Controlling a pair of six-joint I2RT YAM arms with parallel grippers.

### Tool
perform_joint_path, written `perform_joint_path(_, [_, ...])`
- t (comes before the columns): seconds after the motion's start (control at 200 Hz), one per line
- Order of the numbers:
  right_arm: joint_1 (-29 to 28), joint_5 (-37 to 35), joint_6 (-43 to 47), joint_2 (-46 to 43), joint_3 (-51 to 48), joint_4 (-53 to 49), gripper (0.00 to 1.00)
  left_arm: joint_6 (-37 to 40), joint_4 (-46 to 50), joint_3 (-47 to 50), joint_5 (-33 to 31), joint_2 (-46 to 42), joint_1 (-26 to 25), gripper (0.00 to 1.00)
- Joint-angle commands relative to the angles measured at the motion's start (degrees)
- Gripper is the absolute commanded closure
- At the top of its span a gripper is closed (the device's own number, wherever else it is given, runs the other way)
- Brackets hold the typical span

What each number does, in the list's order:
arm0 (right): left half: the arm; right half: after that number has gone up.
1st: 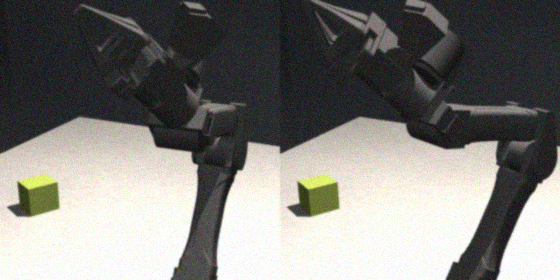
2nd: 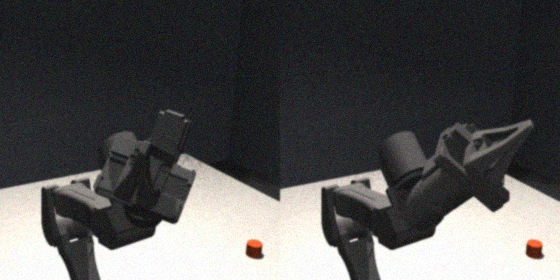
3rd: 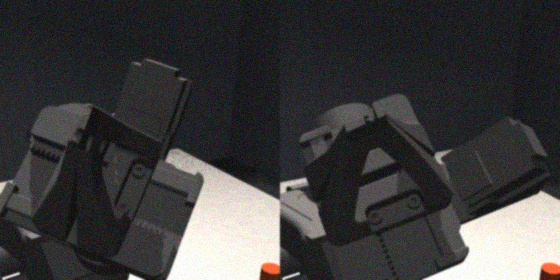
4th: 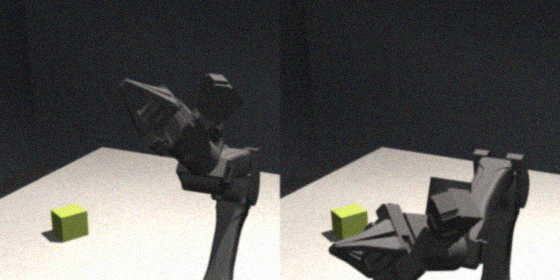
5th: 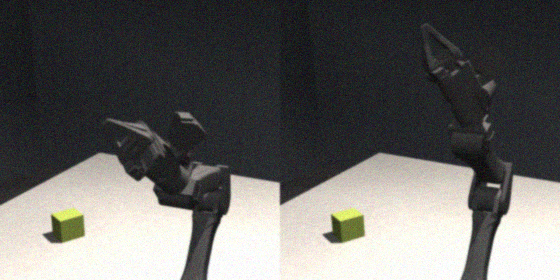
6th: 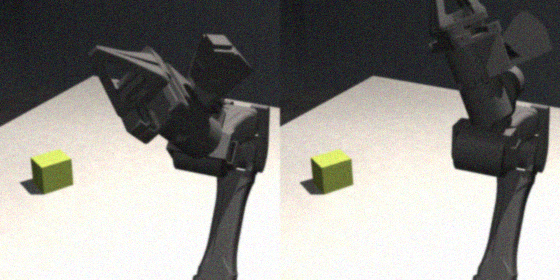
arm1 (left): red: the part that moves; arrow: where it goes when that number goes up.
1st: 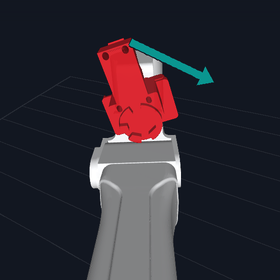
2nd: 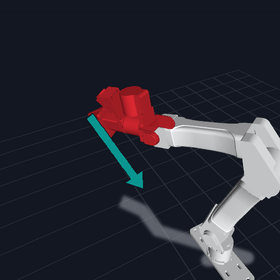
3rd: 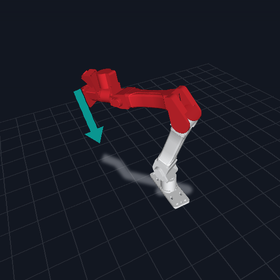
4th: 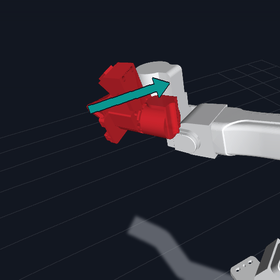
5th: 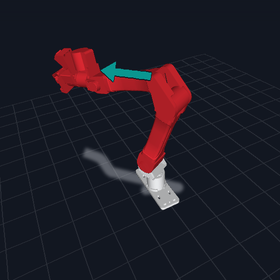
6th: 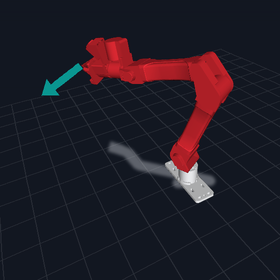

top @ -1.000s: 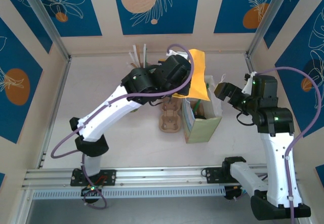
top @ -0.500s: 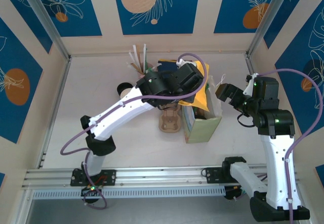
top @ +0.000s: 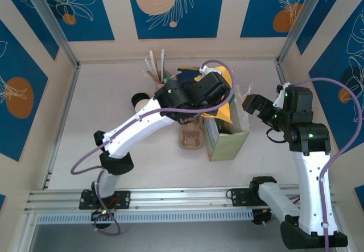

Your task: Pack the takeout coffee

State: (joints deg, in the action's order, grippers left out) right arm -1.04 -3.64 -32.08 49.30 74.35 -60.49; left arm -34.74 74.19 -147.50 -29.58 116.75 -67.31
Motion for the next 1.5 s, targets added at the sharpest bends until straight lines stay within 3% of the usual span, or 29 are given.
perform_joint_path(0.0, [0.3, 1.3, -0.8, -0.2, -0.6, 0.1, 0.01, 2.2, -0.8, -1.6, -2.7, -2.1, -0.9, 1.0])
perform_joint_path(0.92, [0.3, 1.8, -1.4, -0.2, -1.6, 0.3, 0.01, 1.3, 1.8, -1.6, 2.4, 3.2, -1.5, 1.0])
perform_joint_path(0.995, [0.3, 1.8, -1.5, -0.2, -1.6, 0.4, 0.01, 1.4, 1.4, -1.6, 3.0, 3.0, -1.5, 0.92])
perform_joint_path(1.12, [0.3, 1.9, -1.5, -0.2, -1.8, 0.4, 0.01, 1.8, 0.6, -1.6, 3.8, 2.5, -1.5, 0.61])
perform_joint_path(1.445, [0.4, 2.0, -1.5, 0.0, -1.8, 0.6, 0.01, 1.8, -0.5, -1.6, 4.0, 1.6, -1.5, 0.49])
perform_joint_path(1.495, [0.4, 2.0, -1.5, 0.0, -1.9, 0.7, 0.01, 2.0, -1.0, -1.6, 3.7, 1.1, -1.5, 0.44])
